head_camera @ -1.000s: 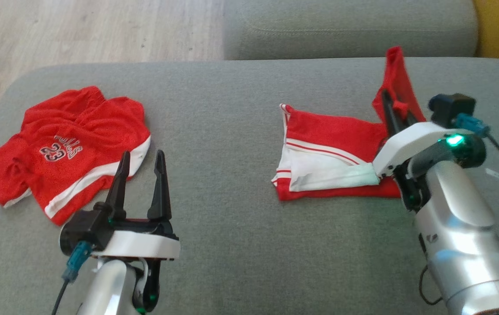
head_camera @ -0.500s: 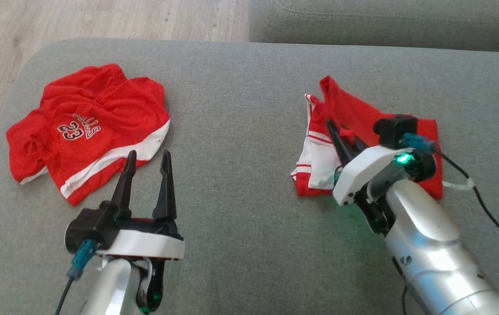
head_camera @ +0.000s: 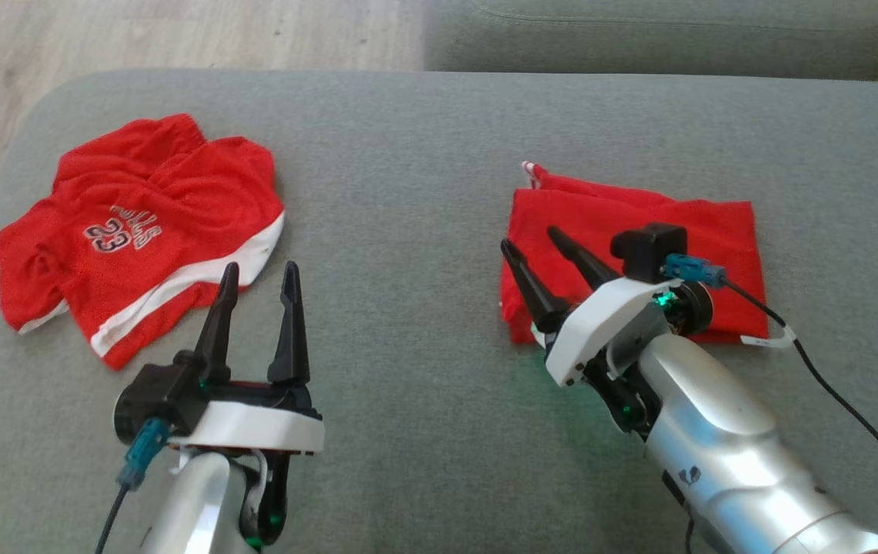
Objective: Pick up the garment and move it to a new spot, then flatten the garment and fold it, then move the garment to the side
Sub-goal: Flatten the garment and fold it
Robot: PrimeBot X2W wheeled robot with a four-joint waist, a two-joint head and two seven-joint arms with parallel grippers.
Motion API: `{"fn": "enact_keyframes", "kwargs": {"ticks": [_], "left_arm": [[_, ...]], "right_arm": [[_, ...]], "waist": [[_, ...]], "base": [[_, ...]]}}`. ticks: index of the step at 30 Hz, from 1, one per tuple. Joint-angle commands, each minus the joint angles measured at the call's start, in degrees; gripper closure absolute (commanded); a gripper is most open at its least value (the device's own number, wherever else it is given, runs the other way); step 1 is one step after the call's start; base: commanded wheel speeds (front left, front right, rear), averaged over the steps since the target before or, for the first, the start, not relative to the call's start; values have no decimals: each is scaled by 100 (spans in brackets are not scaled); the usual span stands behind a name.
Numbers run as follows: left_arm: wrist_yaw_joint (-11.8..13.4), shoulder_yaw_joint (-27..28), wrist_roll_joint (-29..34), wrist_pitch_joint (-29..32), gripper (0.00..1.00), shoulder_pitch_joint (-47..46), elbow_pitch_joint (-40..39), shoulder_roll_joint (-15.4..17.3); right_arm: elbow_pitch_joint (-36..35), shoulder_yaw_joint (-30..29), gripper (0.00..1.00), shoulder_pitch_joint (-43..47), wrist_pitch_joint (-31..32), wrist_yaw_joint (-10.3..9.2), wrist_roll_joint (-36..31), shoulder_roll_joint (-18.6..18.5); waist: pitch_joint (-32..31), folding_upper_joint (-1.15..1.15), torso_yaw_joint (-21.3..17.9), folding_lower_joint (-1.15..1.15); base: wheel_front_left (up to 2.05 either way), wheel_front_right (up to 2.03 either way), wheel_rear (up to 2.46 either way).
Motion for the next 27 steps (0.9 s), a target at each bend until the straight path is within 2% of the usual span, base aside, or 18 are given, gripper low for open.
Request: {"fn": "enact_keyframes", "kwargs": {"ticks": [1, 5, 8, 13, 17, 21, 27], "left_arm": [[9, 191, 12, -29, 0, -302, -155, 33], [-7, 218, 26, -29, 0, -298, -223, 33], [-4, 251, 38, -29, 0, -289, -302, 33], [-12, 301, 44, -29, 0, -249, -436, 33], [-5, 336, 57, -29, 0, -199, -529, 33], [-6, 377, 85, -29, 0, -132, -584, 33], [-52, 394, 215, -29, 0, 44, -558, 33]], "right_arm": [[-195, 94, 0, -167, -155, -5, 74, 99], [-117, 19, 0, -380, -522, -5, -26, 99], [74, -294, 0, -557, -725, -5, -332, 74], [13, -901, 0, -631, -913, -5, -931, -348], [-352, -1446, 0, -396, -949, -5, -1747, -763], [-1019, -2262, 0, 228, -953, -5, -2278, -752], [-1837, -3227, 0, 1236, -954, -5, -2739, -371]], "waist": [[-21, 0, -78, 0], [-79, 0, -258, 0], [-123, 0, -410, 0], [-208, 0, -631, 0], [-249, 0, -802, 0], [-274, 0, -960, 0], [-328, 0, -1122, 0]], "base": [[0, 0, 0], [0, 0, 0], [0, 0, 0], [0, 0, 0], [0, 0, 0], [0, 0, 0], [0, 0, 0]]}}
